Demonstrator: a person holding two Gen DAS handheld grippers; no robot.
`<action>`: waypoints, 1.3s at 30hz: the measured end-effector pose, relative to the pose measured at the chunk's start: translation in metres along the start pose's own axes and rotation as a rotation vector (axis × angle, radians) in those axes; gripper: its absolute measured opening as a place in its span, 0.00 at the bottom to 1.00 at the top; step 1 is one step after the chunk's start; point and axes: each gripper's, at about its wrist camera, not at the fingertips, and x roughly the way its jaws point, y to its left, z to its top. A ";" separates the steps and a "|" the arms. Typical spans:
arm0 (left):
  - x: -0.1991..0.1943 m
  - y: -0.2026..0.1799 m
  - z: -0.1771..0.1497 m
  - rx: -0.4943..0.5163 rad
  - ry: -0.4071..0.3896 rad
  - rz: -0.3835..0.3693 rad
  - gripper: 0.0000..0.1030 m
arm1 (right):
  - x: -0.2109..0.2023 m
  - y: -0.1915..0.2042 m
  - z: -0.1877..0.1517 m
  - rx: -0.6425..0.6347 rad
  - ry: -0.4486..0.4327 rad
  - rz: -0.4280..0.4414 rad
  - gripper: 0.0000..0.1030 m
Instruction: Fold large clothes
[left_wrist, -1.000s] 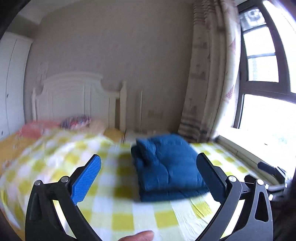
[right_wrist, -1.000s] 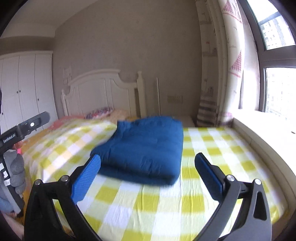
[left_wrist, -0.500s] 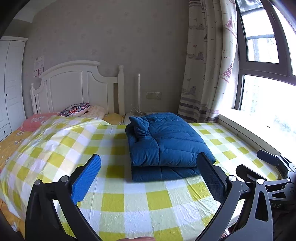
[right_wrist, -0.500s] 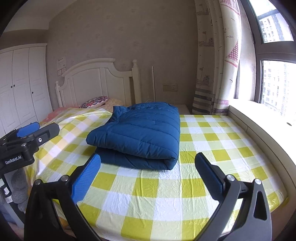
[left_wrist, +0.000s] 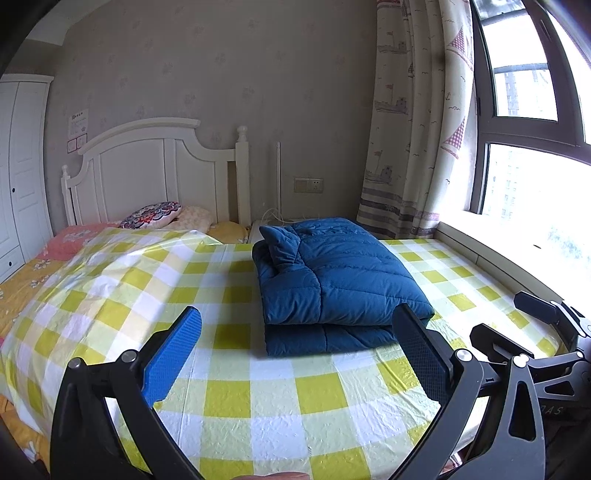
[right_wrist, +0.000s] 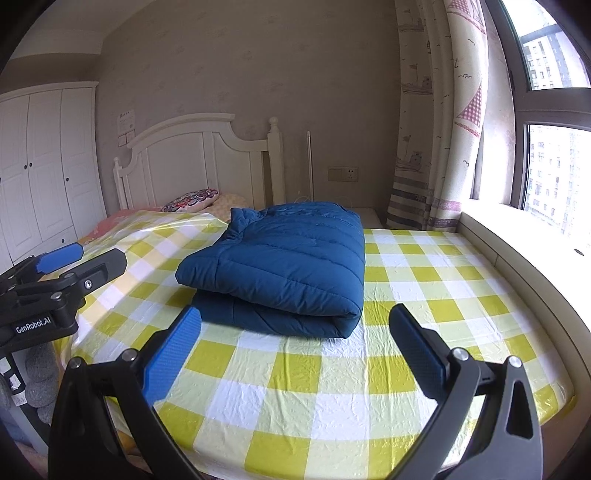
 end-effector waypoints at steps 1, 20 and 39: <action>0.000 0.000 0.000 0.000 0.001 0.000 0.96 | 0.000 0.000 0.000 0.000 0.000 0.001 0.98; 0.002 0.006 -0.001 0.007 -0.003 0.008 0.96 | 0.003 0.000 0.001 -0.015 -0.014 -0.005 0.98; -0.010 0.002 -0.001 0.031 -0.040 0.045 0.96 | 0.002 0.003 0.002 -0.022 -0.023 -0.013 0.98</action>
